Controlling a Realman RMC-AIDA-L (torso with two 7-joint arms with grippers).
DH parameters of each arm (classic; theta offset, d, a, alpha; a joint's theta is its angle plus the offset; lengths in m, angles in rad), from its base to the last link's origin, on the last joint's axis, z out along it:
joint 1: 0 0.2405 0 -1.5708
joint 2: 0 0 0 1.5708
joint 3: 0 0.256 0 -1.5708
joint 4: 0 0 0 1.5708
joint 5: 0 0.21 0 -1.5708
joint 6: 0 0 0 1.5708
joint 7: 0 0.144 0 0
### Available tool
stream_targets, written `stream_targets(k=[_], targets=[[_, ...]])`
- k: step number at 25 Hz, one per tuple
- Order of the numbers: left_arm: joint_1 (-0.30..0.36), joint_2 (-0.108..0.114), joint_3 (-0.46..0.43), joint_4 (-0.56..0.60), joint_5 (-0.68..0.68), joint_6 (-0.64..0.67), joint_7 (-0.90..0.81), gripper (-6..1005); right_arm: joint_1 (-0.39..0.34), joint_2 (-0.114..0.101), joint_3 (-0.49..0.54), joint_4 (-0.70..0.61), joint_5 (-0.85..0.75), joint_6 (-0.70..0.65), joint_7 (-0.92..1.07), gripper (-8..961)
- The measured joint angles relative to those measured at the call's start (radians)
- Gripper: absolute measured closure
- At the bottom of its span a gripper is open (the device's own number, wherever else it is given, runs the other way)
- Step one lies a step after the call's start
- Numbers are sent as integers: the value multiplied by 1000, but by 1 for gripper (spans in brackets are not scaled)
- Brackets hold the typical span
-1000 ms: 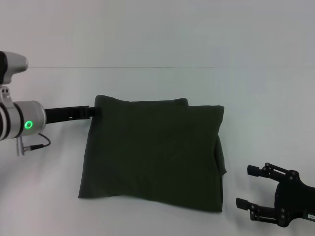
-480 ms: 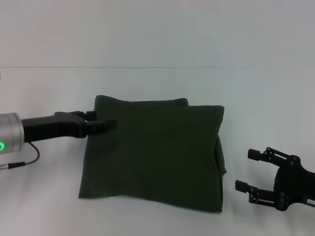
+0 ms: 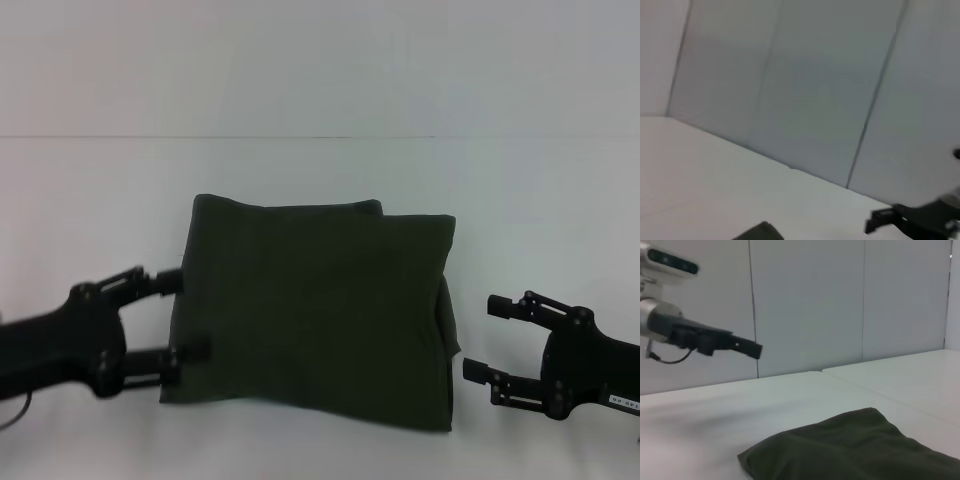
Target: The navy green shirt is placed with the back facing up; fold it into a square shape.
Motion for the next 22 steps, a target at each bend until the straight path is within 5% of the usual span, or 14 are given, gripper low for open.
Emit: stream_targets(k=[10, 22], targets=[[138, -10, -9, -43, 85, -22, 151, 65, -27, 1, -40, 20, -5, 6, -12, 89], [163, -10, -12, -129, 92, -119, 183, 65, -74, 1, -77, 77, -8, 72, -73, 88]])
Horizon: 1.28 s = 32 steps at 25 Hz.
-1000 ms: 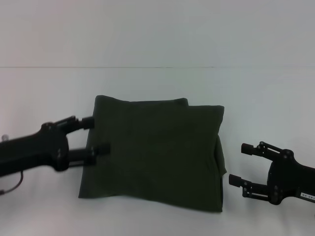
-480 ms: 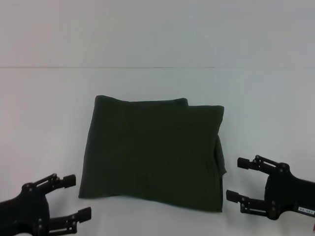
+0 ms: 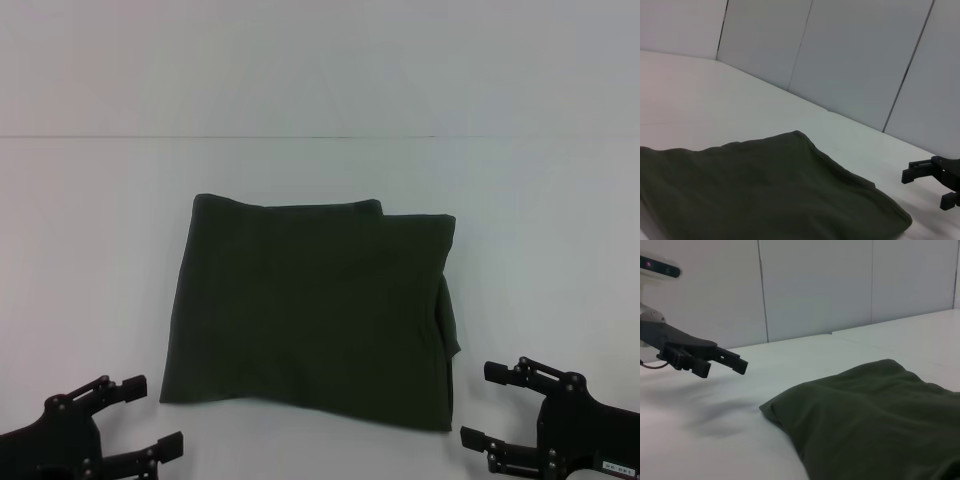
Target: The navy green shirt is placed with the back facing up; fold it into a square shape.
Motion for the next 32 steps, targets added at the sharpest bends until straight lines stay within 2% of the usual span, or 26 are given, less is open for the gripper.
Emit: stream_targets(k=[32], targets=[[-9, 0, 0, 3, -8, 10, 10, 65, -9, -3, 34, -4, 9, -12, 1, 88]])
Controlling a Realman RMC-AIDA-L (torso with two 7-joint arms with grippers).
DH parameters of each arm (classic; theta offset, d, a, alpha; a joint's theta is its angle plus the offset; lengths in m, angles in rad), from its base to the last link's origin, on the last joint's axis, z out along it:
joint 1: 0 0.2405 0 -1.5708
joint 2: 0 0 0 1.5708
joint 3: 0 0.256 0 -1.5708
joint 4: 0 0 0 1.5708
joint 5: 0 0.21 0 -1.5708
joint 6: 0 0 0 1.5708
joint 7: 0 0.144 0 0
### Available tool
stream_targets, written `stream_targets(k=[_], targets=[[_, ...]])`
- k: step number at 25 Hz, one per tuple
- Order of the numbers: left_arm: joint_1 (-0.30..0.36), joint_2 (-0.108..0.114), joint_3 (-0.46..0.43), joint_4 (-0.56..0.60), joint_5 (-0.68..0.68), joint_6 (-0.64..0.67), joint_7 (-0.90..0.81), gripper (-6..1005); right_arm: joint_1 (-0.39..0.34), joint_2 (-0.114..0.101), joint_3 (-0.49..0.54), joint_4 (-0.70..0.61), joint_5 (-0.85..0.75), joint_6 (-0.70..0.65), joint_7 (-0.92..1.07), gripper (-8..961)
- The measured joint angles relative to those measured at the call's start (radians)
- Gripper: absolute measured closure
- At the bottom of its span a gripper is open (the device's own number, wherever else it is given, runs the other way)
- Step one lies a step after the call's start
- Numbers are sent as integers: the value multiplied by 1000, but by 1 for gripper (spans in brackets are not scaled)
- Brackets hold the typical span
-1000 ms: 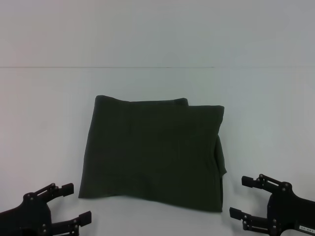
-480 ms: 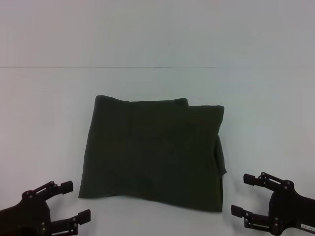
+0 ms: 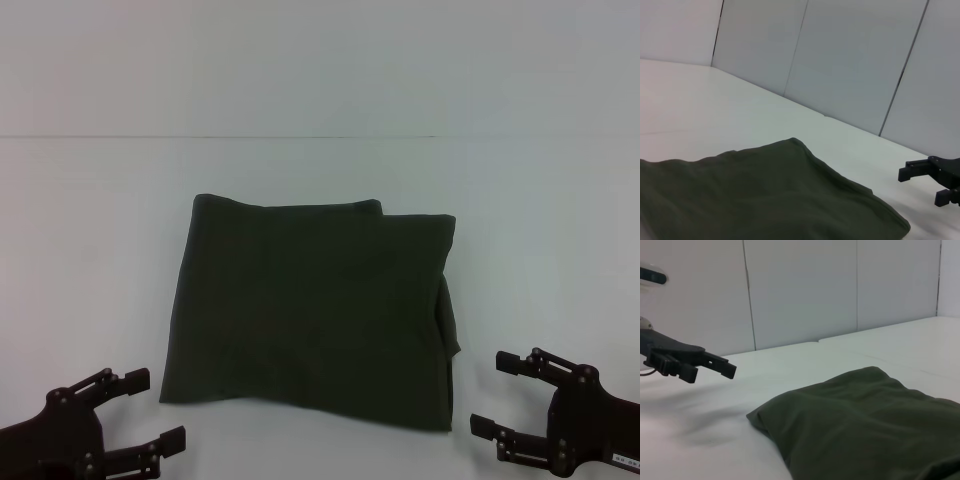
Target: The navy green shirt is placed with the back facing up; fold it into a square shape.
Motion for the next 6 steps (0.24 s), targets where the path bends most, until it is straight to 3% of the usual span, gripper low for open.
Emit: stream_targets(k=[6], targets=[[0, 0, 0, 1, 0, 1, 0, 65, -1, 0, 0, 1, 0, -1, -1, 88]])
